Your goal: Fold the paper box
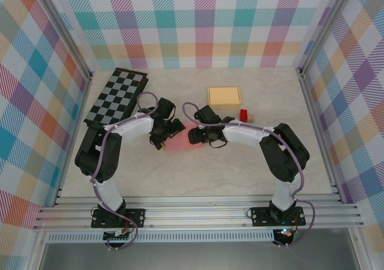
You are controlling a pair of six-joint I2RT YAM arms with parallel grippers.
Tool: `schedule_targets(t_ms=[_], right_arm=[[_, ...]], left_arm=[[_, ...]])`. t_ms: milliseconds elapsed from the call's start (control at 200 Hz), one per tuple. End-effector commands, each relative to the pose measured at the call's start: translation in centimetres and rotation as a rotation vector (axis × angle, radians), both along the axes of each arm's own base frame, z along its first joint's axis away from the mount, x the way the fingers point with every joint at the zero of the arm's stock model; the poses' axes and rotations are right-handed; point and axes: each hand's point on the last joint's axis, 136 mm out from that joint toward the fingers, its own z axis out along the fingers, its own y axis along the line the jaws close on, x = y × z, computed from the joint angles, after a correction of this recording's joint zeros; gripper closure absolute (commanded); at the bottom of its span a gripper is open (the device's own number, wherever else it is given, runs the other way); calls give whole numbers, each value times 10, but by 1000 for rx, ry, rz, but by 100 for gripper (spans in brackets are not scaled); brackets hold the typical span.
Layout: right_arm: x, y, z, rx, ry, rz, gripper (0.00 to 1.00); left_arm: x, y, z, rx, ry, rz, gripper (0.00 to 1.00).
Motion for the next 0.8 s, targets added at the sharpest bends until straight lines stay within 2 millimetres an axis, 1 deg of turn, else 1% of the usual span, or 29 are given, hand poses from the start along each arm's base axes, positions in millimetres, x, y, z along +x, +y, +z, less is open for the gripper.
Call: schedule_targets(t_ms=[0,255,520,660,795], right_arm=[[-6,-2,-12,-13,32,15,37],[-8,-2,-3,5,24,17,37],[-11,-7,-13,-15,34,16,36],[-12,-6,-14,-13,36,17,36],[-12,-5,-15,-11,39,15,36]], left_arm=[[-5,2,-9,5,60,21,0],[-6,3,-7,3,71,36,0],[-10,-3,0,-14,134,46,0],[-15,3,4,15,171,77,0],[-20,3,7,17,207,105,0]])
